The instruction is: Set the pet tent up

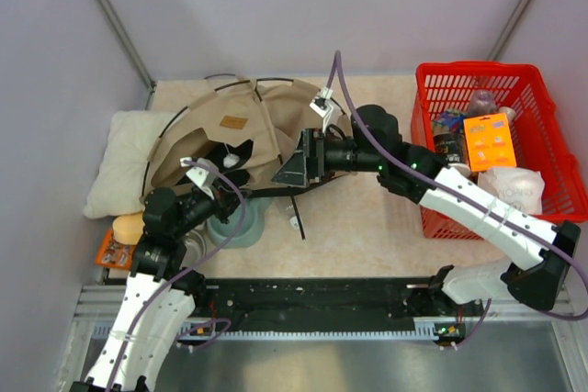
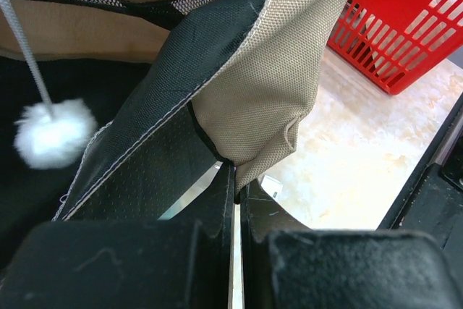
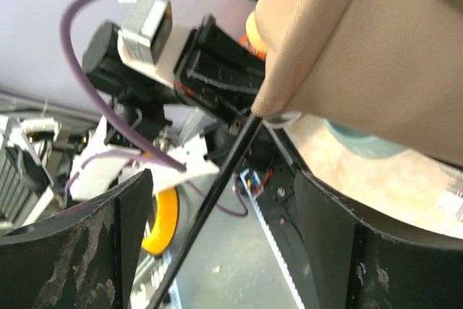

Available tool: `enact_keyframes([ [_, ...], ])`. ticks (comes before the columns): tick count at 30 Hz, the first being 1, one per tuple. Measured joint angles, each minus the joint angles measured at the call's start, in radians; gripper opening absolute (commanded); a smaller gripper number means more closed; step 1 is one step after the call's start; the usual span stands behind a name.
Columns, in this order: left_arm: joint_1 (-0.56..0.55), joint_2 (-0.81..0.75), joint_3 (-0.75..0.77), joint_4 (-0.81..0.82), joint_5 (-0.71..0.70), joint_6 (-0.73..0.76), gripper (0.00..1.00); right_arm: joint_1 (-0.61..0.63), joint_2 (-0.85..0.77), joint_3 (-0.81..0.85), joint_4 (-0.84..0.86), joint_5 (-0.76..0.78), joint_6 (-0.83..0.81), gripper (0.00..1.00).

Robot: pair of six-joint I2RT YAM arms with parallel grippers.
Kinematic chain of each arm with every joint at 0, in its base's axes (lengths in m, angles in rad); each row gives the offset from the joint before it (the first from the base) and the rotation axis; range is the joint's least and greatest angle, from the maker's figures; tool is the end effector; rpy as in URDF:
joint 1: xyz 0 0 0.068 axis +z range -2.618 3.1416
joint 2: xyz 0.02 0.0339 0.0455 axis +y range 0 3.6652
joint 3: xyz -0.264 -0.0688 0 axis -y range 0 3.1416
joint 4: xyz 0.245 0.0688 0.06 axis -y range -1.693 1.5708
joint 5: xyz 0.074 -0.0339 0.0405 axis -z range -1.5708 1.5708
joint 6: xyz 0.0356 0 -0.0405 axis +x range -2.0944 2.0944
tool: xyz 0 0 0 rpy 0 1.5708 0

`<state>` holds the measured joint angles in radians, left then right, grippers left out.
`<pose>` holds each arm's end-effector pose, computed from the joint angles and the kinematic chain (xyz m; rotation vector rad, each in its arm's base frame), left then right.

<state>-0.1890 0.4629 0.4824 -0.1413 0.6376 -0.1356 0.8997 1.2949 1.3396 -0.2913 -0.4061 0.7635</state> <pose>0.1231 -0.0451 0.2837 0.5291 1.6465 -0.7781 0.1716 0.2387 0.4124 -0.4707 2.0355 1.4744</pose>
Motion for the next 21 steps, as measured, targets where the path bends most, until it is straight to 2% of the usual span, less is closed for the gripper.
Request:
enact_keyframes([
  [1, 0.0, 0.0, 0.0, -0.002, 0.0, 0.001, 0.0, 0.0, 0.0, 0.0, -0.013, -0.019, -0.01, 0.72],
  [3, 0.0, 0.0, 0.0, -0.002, 0.0, 0.002, 0.0, 0.0, 0.001, 0.0, -0.051, -0.055, -0.03, 0.59],
  [6, 0.0, 0.0, 0.0, -0.003, -0.001, 0.005, 0.0, 0.0, 0.001, 0.0, -0.085, -0.099, -0.051, 0.34],
  [7, 0.0, 0.0, 0.0, -0.003, -0.003, 0.006, 0.0, 0.0, 0.001, 0.0, -0.092, -0.112, -0.054, 0.23],
  [10, 0.0, 0.0, 0.0, -0.003, -0.004, 0.008, 0.0, 0.0, -0.003, -0.013, -0.092, -0.147, -0.062, 0.0],
  [14, 0.0, 0.004, 0.0, -0.004, -0.006, 0.008, 0.0, -0.003, -0.012, -0.079, -0.026, -0.172, -0.028, 0.0],
  [21, 0.0, 0.004, 0.0, -0.003, -0.006, -0.005, 0.0, 0.002, 0.025, -0.22, 0.345, -0.132, 0.08, 0.0],
])
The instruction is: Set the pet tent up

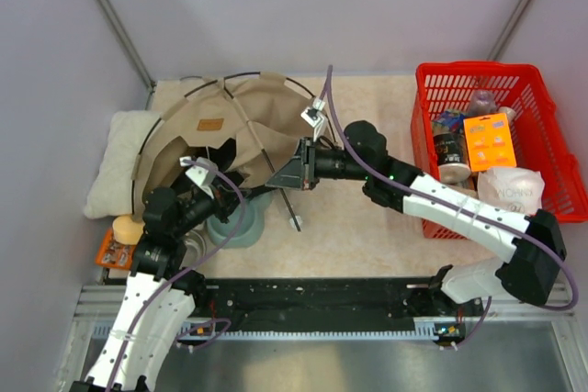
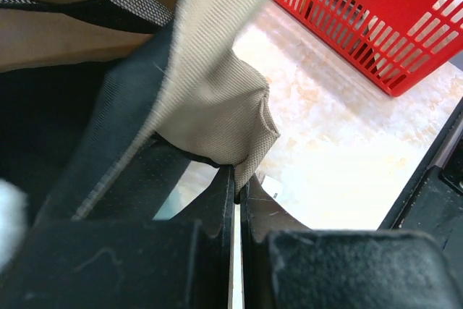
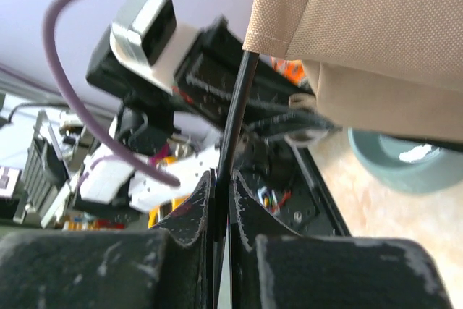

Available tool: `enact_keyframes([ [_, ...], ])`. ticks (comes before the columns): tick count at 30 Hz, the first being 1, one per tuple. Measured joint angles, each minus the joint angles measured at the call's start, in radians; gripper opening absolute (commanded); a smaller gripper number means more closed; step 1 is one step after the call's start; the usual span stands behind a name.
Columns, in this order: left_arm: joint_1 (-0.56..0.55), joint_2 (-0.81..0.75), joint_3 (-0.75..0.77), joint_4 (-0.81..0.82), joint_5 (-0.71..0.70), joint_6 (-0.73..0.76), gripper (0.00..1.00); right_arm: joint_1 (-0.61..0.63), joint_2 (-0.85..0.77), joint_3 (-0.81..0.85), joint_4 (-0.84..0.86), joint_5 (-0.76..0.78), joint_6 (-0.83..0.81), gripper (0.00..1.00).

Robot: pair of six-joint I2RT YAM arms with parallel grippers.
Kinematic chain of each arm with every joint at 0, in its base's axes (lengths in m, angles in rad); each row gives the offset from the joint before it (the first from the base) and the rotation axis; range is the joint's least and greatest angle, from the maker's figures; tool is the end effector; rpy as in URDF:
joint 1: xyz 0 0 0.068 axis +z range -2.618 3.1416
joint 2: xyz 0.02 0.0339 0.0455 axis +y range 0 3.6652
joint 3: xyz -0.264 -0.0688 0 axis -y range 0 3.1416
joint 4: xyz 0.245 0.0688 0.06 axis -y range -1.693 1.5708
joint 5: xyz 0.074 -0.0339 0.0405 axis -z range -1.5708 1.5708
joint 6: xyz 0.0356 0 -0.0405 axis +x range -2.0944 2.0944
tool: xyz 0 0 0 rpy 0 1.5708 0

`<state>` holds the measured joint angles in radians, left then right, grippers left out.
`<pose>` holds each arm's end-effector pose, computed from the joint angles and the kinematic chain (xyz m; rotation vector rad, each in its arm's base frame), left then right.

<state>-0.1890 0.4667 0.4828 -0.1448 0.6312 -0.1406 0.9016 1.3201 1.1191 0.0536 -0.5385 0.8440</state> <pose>0.1239 -0.0451 0.2830 0.5190 1.6564 -0.7780 0.1780 0.2545 0.3638 -0.5300 1.9727 1.6655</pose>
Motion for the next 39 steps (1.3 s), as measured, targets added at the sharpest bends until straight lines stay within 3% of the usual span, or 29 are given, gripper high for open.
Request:
enact_keyframes([
  [8, 0.0, -0.007, 0.0, 0.005, 0.011, -0.04, 0.0, 0.053, 0.05, -0.03, 0.309, 0.261, 0.047, 0.0],
  [17, 0.0, -0.035, 0.002, 0.015, 0.09, -0.114, 0.0, 0.127, 0.168, -0.003, 0.461, 0.485, 0.003, 0.0],
  [31, 0.001, -0.23, 0.002, -0.119, 0.038, -0.438, 0.0, 0.154, 0.32, 0.201, 0.455, 0.502, -0.049, 0.0],
  [39, 0.004, -0.258, 0.002, -0.208, 0.019, -0.489, 0.0, 0.169, 0.392, 0.245, 0.454, 0.488, -0.06, 0.0],
])
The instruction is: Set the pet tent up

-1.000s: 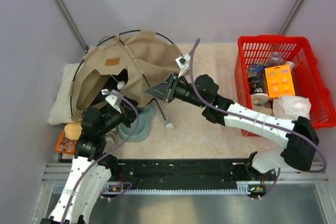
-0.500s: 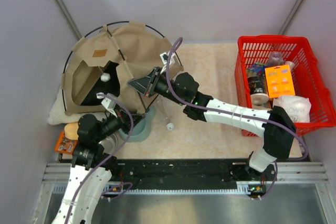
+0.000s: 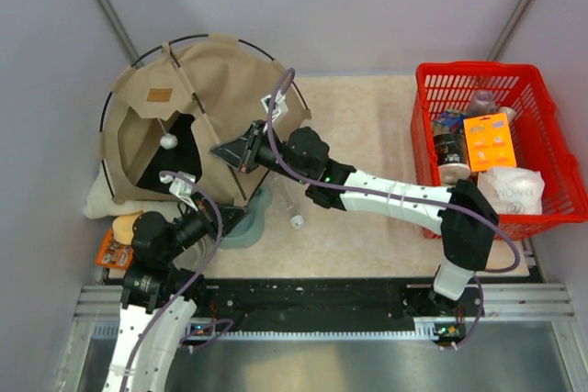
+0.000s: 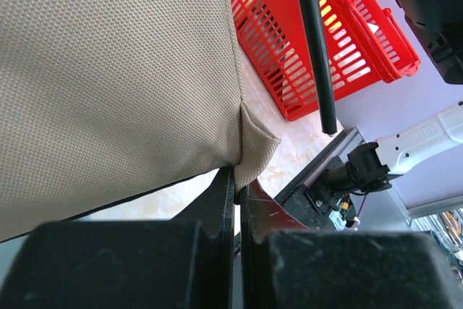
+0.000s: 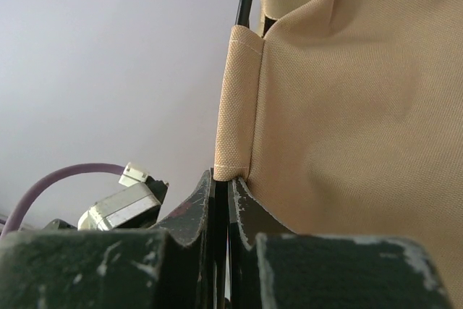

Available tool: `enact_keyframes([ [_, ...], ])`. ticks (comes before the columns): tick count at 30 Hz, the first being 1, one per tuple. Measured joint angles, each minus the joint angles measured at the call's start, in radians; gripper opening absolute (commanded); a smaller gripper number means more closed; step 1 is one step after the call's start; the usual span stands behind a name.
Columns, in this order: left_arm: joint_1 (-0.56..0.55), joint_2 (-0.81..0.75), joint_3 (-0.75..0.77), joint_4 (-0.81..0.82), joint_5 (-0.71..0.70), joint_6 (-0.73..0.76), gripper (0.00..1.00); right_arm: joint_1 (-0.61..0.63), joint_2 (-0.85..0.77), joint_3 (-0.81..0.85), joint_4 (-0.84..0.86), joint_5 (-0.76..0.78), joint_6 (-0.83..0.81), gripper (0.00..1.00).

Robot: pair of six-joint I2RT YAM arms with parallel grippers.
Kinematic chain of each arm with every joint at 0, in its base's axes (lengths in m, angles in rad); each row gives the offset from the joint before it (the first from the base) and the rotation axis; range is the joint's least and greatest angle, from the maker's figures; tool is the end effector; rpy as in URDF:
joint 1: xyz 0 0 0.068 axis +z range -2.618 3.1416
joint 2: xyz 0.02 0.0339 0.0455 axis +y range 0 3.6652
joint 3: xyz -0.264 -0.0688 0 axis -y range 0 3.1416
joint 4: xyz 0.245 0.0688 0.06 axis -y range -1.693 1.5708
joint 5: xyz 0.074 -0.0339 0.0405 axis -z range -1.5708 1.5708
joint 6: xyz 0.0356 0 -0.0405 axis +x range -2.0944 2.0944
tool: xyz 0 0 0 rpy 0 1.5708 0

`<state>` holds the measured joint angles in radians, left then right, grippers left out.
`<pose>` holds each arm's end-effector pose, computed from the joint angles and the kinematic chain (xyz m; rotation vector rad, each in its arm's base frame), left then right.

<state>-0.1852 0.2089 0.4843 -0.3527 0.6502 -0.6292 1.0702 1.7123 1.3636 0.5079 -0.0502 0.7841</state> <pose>0.0778 -0.0365 0.2847 0.1416 1.7575 -1.1379 0.1982 0.3660 0.3649 -0.2761 1.5848 1.5334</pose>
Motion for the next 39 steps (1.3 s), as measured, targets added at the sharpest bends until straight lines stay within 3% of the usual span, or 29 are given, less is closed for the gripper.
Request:
enact_keyframes([
  [26, 0.007, -0.002, 0.067, -0.15, -0.029, 0.067, 0.0, 0.034, 0.132, 0.11, -0.006, -0.021, -0.007, 0.0],
  [33, 0.006, 0.127, 0.171, -0.237, -0.066, -0.022, 0.0, 0.039, 0.136, 0.129, -0.005, 0.022, -0.055, 0.0],
  [39, 0.006, 0.185, 0.206, -0.283, -0.121, -0.203, 0.0, 0.048, 0.146, 0.152, -0.014, 0.079, -0.126, 0.0],
])
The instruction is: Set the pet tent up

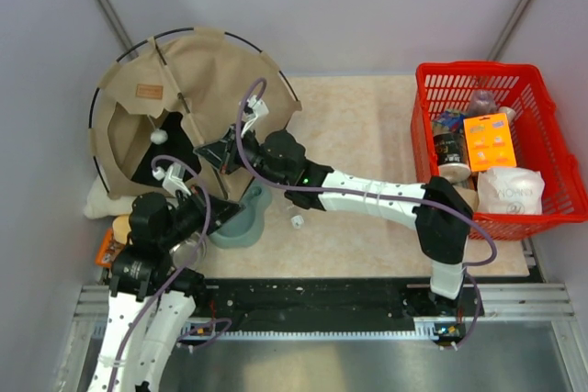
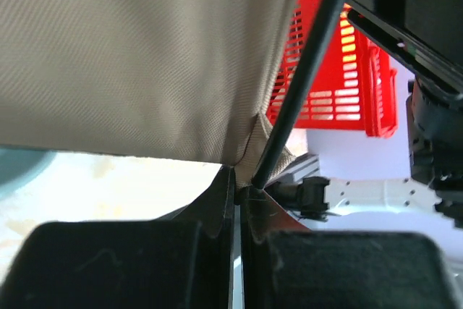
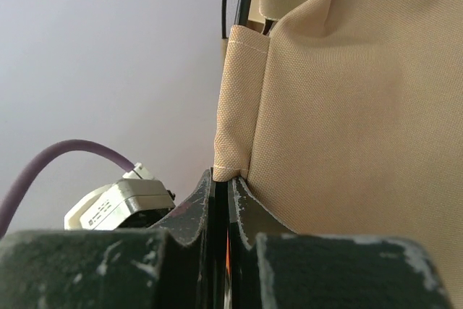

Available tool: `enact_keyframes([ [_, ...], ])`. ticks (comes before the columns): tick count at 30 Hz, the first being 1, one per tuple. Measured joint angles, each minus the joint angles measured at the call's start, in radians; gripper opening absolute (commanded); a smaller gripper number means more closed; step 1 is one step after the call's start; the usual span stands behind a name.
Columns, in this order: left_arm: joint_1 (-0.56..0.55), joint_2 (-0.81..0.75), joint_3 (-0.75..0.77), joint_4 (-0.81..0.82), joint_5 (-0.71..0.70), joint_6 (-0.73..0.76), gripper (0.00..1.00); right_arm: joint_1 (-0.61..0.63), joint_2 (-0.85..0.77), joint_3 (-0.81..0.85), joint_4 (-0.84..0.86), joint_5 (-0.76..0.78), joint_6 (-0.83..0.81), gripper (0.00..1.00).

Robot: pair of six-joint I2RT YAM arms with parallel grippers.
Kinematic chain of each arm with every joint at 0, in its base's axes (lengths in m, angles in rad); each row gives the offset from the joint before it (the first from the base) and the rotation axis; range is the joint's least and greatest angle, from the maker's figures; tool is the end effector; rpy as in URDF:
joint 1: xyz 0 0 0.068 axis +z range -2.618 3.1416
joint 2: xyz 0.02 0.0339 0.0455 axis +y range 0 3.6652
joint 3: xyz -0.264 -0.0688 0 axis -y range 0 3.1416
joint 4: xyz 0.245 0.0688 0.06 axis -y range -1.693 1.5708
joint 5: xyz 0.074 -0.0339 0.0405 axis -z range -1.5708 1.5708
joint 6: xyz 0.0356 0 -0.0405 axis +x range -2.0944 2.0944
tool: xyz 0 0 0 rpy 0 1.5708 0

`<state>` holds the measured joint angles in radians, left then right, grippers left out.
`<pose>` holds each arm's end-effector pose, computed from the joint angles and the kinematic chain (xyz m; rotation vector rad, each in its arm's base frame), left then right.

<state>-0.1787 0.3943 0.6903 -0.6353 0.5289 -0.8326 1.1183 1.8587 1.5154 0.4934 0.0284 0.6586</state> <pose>0.0872 -0.0340 0.3089 -0.2805 2.0251 -1.1638 0.1995 0.4081 0.3571 -0.3361 1.5513 1.4178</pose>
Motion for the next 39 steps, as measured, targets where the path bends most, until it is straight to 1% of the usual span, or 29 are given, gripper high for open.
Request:
enact_keyframes([
  [4, -0.001, -0.04, -0.002, -0.037, -0.053, -0.151, 0.0, 0.007, 0.002, -0.001, 0.001, 0.021, -0.022, 0.0],
  [7, -0.003, -0.117, -0.027, -0.039, -0.097, -0.259, 0.0, 0.015, 0.002, -0.005, 0.013, 0.027, -0.023, 0.0],
  [10, -0.007, -0.178, -0.055, -0.053, -0.127, -0.338, 0.0, 0.023, -0.002, -0.042, 0.051, 0.027, -0.023, 0.01],
  [16, -0.013, -0.189, -0.058, -0.152, -0.179, -0.406, 0.0, 0.024, -0.013, -0.116, 0.092, 0.026, -0.024, 0.0],
  [26, -0.013, -0.214, -0.058, -0.204, -0.236, -0.53, 0.0, 0.039, -0.014, -0.122, 0.098, 0.052, -0.045, 0.0],
  [34, -0.014, -0.227, -0.058, -0.238, -0.259, -0.565, 0.0, 0.046, -0.027, -0.143, 0.101, 0.061, -0.058, 0.0],
  [35, -0.014, -0.23, -0.059, -0.245, -0.262, -0.568, 0.0, 0.047, -0.031, -0.151, 0.105, 0.061, -0.062, 0.02],
  [38, -0.016, -0.242, -0.064, -0.266, -0.261, -0.571, 0.0, 0.056, -0.048, -0.188, 0.113, 0.06, -0.073, 0.18],
  [39, -0.017, -0.242, -0.066, -0.272, -0.261, -0.571, 0.0, 0.057, -0.053, -0.197, 0.114, 0.059, -0.078, 0.2],
])
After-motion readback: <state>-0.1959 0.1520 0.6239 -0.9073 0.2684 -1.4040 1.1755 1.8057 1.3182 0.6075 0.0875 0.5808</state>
